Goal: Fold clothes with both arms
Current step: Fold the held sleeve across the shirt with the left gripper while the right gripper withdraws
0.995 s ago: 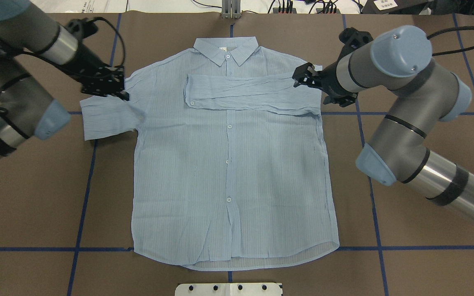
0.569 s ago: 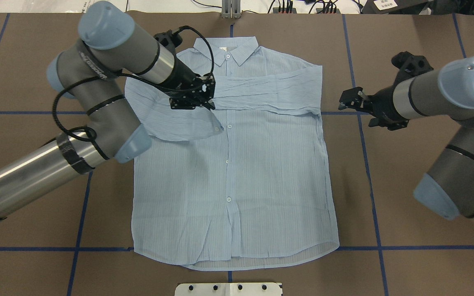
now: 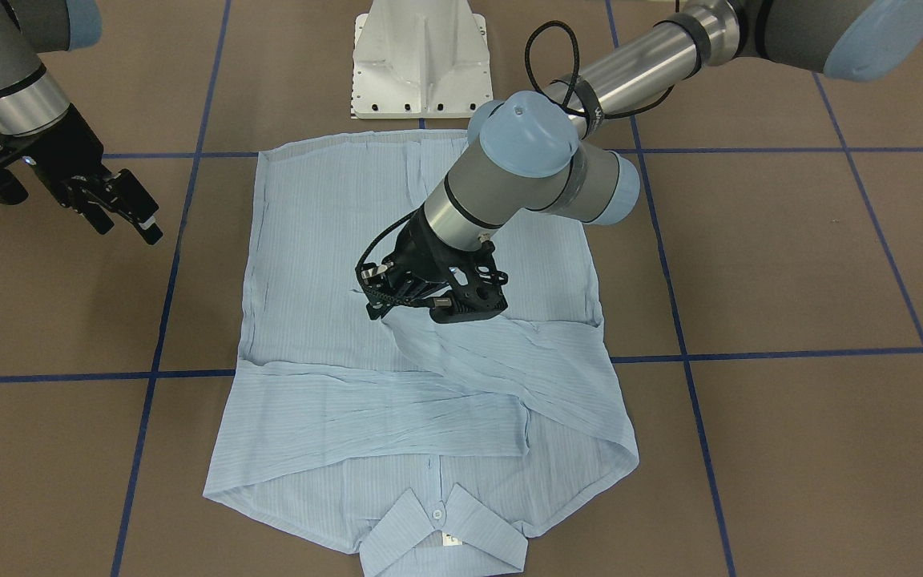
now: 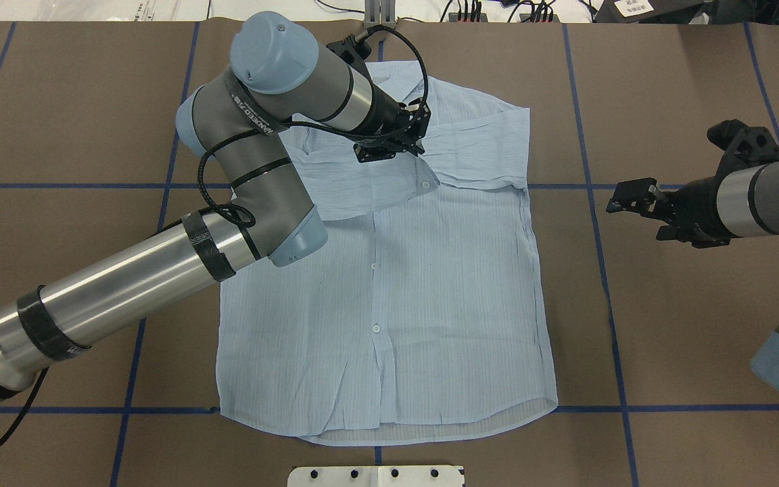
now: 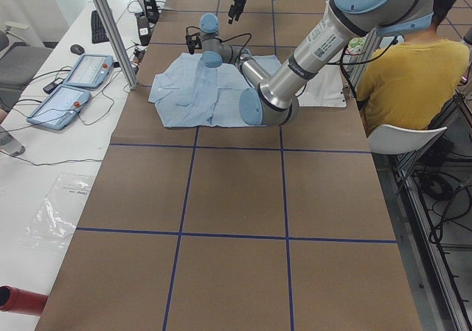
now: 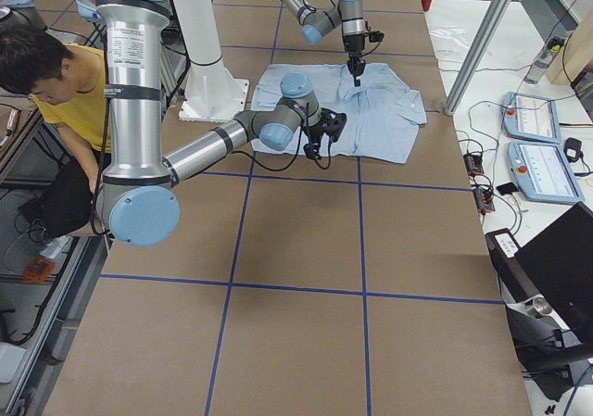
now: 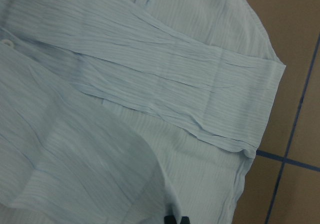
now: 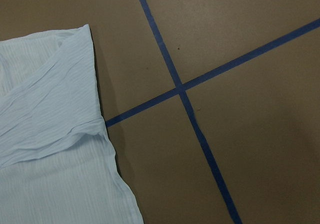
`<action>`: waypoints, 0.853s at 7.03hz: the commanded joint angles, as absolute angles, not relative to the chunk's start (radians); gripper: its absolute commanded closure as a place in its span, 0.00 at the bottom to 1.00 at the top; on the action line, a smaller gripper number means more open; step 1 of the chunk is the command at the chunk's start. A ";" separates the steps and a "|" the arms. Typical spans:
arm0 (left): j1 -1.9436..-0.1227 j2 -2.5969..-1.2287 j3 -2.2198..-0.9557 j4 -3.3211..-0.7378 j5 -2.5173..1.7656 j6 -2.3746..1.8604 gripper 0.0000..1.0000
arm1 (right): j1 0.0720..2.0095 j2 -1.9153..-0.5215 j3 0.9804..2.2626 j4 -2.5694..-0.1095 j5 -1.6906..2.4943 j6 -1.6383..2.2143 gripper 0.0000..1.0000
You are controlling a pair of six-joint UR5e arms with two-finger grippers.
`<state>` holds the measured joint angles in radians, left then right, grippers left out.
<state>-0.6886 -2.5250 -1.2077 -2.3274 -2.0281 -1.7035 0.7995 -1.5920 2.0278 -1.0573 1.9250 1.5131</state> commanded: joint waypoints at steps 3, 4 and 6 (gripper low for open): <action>-0.674 -2.618 -1.112 -2.353 -1.971 -1.782 0.96 | 0.798 -1.583 2.014 -1.052 1.921 1.511 0.00; -0.651 -2.620 -1.112 -2.356 -1.948 -1.784 0.51 | 0.796 -1.583 2.014 -1.052 1.918 1.512 0.00; -0.637 -2.620 -1.124 -2.355 -1.922 -1.784 0.26 | 0.795 -1.583 1.999 -1.052 1.911 1.514 0.00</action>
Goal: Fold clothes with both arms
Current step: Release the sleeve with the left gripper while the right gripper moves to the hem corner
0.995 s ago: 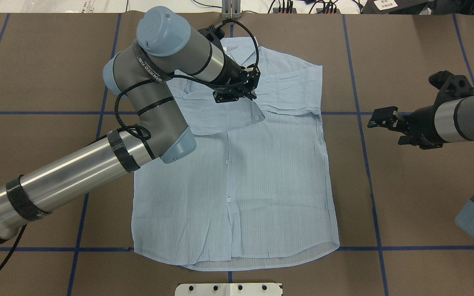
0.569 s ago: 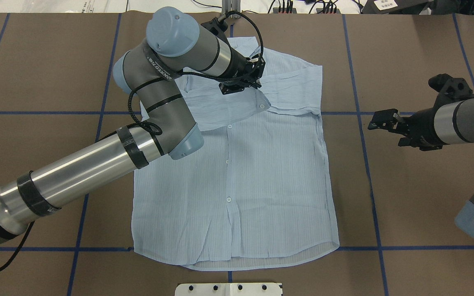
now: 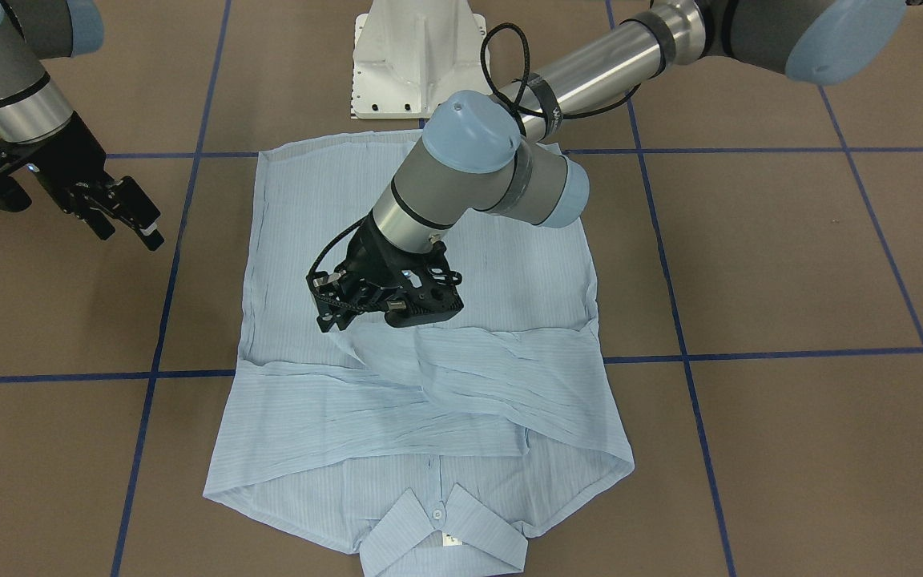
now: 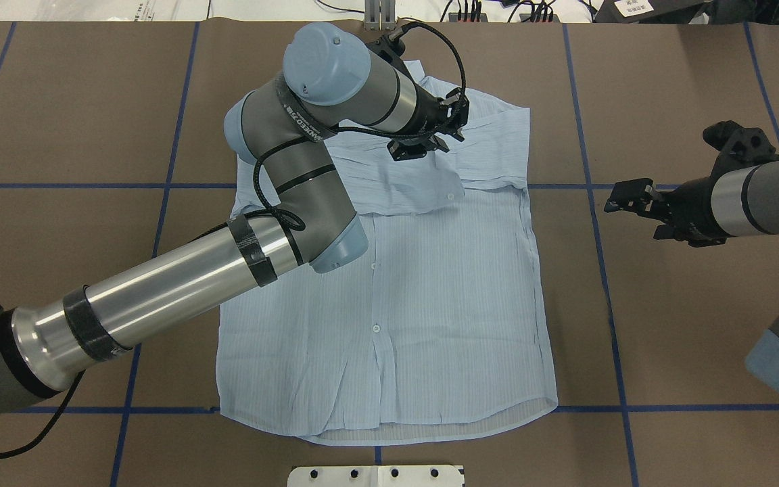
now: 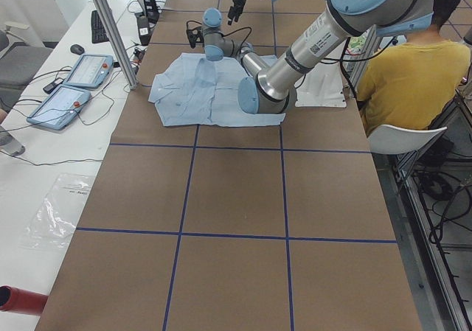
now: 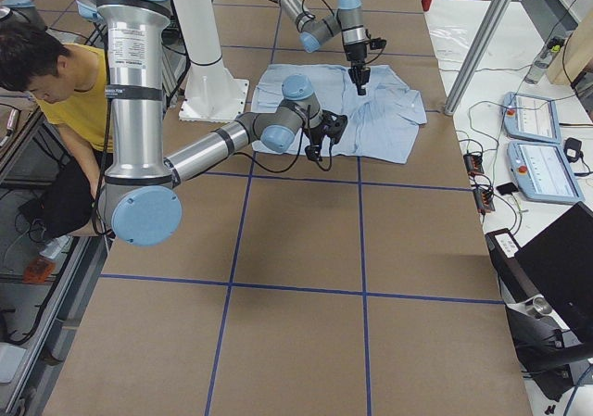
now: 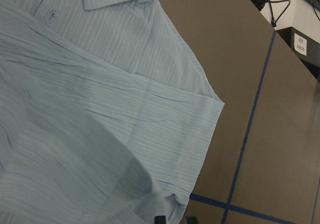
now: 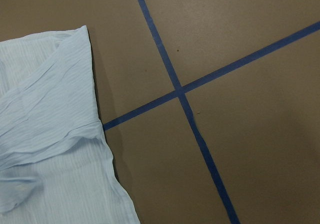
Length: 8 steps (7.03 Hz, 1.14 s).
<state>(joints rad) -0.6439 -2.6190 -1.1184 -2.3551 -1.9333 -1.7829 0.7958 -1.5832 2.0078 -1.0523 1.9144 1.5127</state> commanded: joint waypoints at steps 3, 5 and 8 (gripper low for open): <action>-0.630 -2.582 -1.242 -2.338 -1.927 -1.801 0.21 | 0.683 -1.572 2.003 -1.052 1.854 1.532 0.00; -0.630 -2.460 -1.444 -2.242 -1.930 -1.786 0.23 | 0.494 -1.580 2.035 -1.054 1.718 1.753 0.00; -0.641 -2.281 -1.620 -2.227 -1.947 -1.660 0.25 | 0.156 -1.598 2.136 -1.148 1.402 2.062 0.06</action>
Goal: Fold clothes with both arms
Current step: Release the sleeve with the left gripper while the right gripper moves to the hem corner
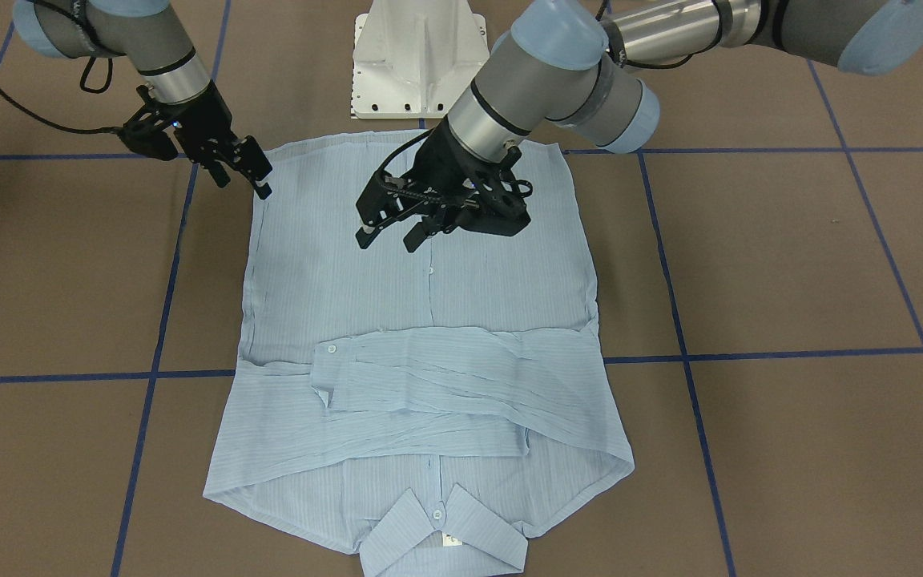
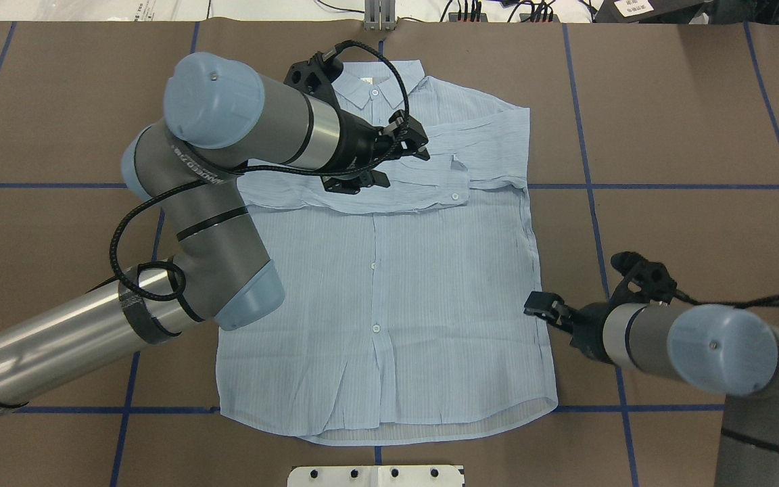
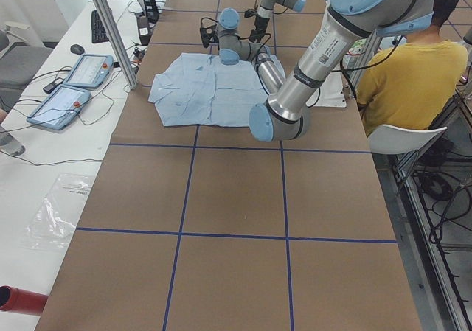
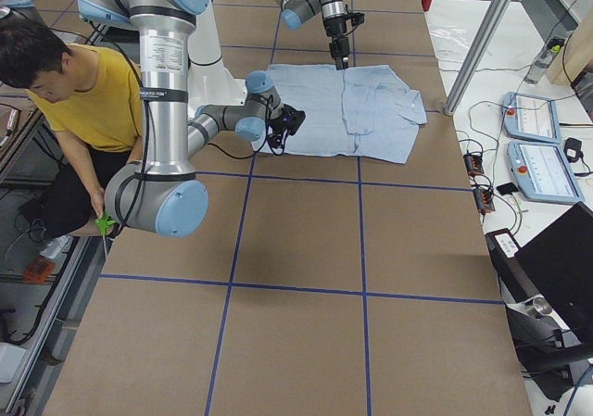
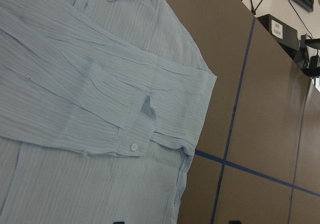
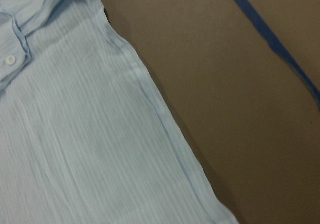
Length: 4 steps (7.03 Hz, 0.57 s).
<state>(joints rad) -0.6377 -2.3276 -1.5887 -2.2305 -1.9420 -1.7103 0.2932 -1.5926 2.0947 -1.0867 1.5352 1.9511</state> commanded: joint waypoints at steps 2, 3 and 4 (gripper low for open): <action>-0.643 -2.260 -1.621 -2.229 -1.947 -1.644 0.25 | 0.014 -1.598 2.197 -1.374 1.303 2.164 0.12; -0.643 -2.255 -1.618 -2.232 -1.945 -1.643 0.25 | 0.011 -1.598 2.185 -1.384 1.280 2.166 0.12; -0.643 -2.247 -1.618 -2.235 -1.945 -1.643 0.25 | 0.014 -1.600 2.172 -1.385 1.279 2.164 0.14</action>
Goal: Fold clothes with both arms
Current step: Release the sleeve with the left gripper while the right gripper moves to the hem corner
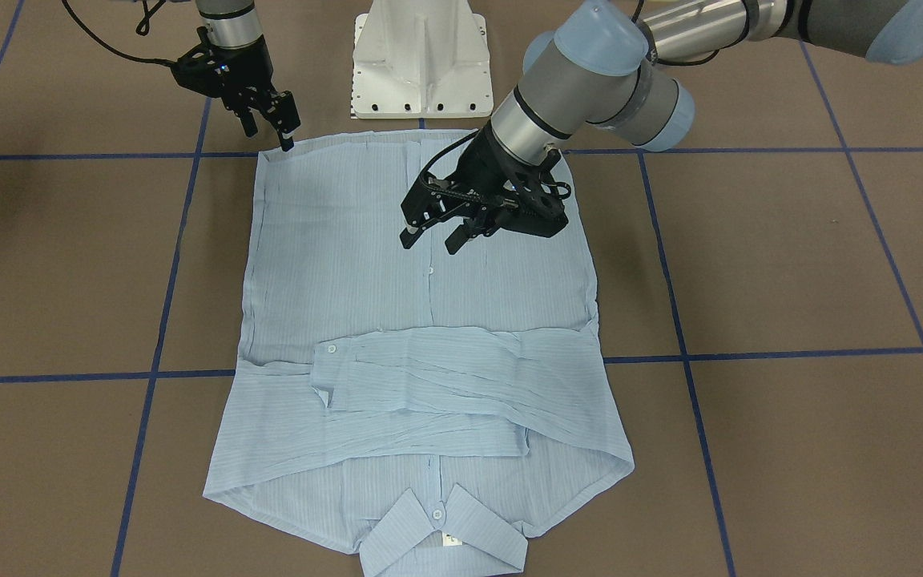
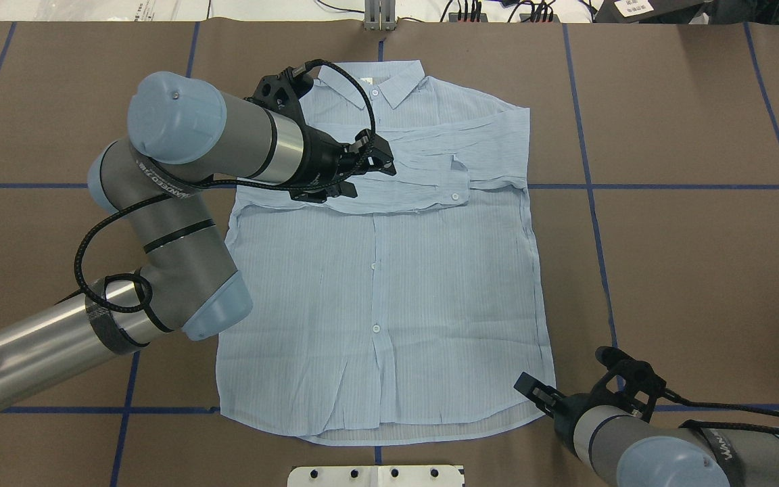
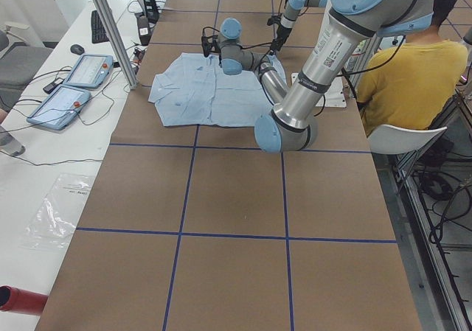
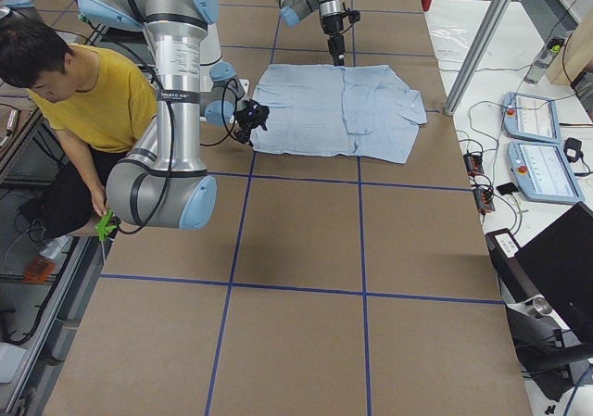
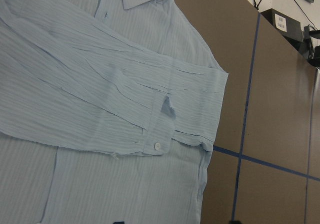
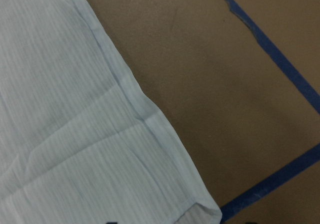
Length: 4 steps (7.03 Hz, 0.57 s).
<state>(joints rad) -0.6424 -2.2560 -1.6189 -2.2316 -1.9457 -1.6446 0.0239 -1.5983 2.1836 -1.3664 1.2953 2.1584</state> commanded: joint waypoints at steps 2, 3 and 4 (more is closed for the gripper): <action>-0.643 -2.247 -1.618 -2.235 -1.942 -1.643 0.25 | 0.011 -1.583 2.118 -1.385 1.278 2.164 0.18; -0.643 -2.247 -1.618 -2.235 -1.942 -1.643 0.25 | 0.012 -1.588 2.118 -1.385 1.278 2.164 0.21; -0.643 -2.246 -1.618 -2.235 -1.942 -1.643 0.25 | 0.017 -1.591 2.120 -1.387 1.278 2.164 0.38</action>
<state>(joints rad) -0.6427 -2.2469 -1.6185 -2.2350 -1.9424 -1.6429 0.0131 -1.5880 2.1207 -1.3854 1.2779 2.1644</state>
